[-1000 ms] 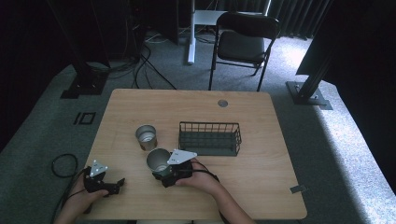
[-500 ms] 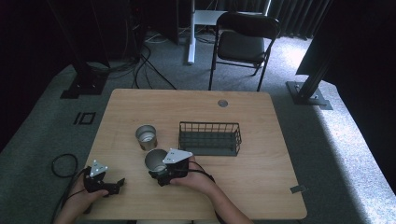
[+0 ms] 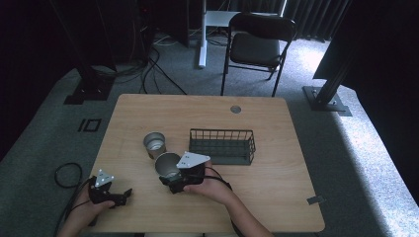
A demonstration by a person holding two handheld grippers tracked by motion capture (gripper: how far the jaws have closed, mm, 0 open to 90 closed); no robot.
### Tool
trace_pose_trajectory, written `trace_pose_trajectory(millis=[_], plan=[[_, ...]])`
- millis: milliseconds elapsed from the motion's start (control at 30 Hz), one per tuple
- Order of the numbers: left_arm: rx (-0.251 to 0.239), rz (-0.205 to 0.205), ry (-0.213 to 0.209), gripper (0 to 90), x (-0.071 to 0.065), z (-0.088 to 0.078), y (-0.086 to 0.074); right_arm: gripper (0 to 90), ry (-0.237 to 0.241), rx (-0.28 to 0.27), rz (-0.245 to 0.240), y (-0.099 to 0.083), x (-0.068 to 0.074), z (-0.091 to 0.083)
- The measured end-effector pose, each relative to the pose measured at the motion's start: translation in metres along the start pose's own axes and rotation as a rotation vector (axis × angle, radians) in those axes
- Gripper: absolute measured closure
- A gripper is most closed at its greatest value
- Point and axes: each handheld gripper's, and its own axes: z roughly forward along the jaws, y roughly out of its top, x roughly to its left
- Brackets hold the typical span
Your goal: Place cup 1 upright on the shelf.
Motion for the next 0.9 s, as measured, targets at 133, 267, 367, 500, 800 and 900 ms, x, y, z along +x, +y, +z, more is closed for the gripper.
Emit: trace_pose_trajectory(millis=[133,267,367,500,800,900], plan=[[0.0,0.0,0.0,0.2,0.0,0.0,0.0,14.7,0.009,-0.009,0.002,0.006,0.001,-0.006],[0.0,0.0,0.0,0.2,0.0,0.0,0.0,14.7,0.021,-0.025,0.017,0.015,0.0,-0.013],[0.0,0.0,0.0,0.2,0.0,0.0,0.0,14.8,0.008,-0.041,0.016,0.022,-0.003,-0.02],[0.0,0.0,0.0,0.2,0.0,0.0,0.0,14.8,-0.012,-0.068,0.027,0.031,-0.009,-0.029],[0.001,0.0,0.0,0.2,0.0,0.0,0.0,14.8,-0.098,-0.124,0.037,0.055,-0.03,-0.057],[0.001,0.0,0.0,0.2,0.0,0.0,0.0,14.8,-0.143,-0.134,0.04,0.059,-0.038,-0.066]])
